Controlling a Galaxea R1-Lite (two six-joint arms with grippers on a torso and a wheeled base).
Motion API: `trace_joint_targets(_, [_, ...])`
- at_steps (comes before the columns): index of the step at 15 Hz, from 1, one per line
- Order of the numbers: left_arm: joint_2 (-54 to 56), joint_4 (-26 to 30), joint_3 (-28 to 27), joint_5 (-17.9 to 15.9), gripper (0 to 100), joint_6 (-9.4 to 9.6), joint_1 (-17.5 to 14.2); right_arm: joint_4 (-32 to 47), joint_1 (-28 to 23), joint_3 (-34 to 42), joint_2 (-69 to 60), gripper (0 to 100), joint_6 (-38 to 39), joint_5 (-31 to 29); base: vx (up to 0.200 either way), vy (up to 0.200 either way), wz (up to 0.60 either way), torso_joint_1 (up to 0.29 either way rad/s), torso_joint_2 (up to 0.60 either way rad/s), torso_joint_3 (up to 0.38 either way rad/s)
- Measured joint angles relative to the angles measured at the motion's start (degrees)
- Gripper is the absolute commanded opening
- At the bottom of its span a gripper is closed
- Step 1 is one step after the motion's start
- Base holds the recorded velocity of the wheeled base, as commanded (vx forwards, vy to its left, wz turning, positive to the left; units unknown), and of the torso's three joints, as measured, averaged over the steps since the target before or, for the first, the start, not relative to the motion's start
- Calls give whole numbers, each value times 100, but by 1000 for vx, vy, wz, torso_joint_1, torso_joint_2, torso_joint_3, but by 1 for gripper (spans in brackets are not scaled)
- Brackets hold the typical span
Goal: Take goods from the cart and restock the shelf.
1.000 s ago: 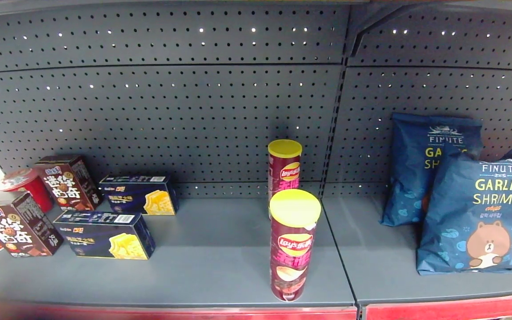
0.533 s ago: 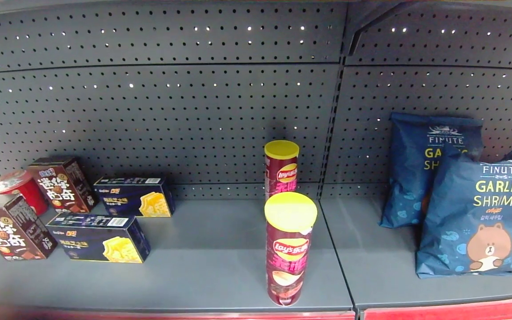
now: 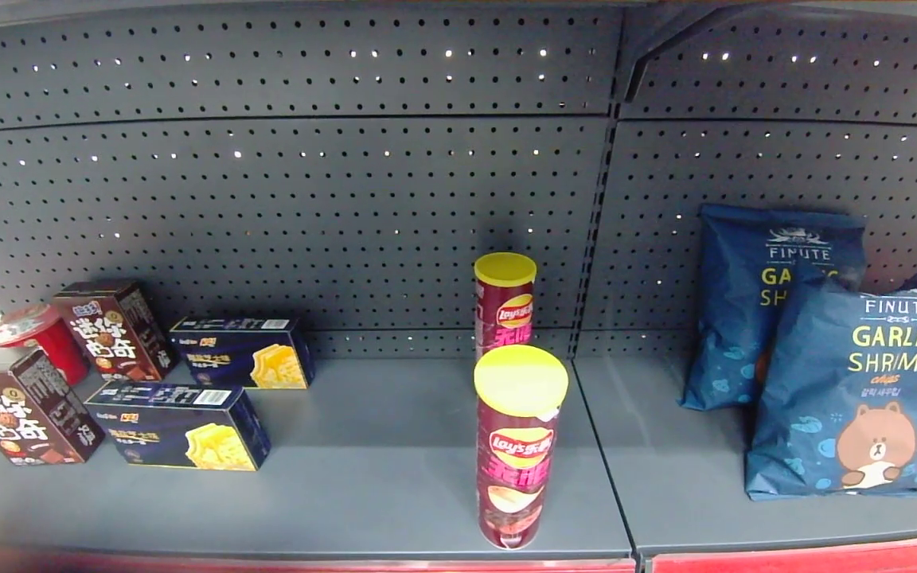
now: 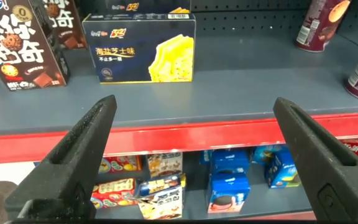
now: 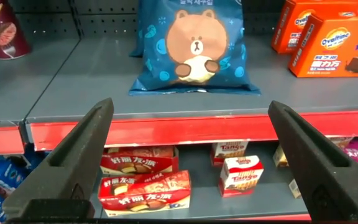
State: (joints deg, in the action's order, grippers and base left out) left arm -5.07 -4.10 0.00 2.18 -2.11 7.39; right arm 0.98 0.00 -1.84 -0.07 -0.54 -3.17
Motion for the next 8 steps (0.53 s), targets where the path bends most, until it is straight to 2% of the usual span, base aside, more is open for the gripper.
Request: trace_joint_targets(8, [-2, 0, 0, -9, 100, 9, -1, 0, 0, 0, 0, 100, -12, -13, 0, 0, 0, 0, 0, 0])
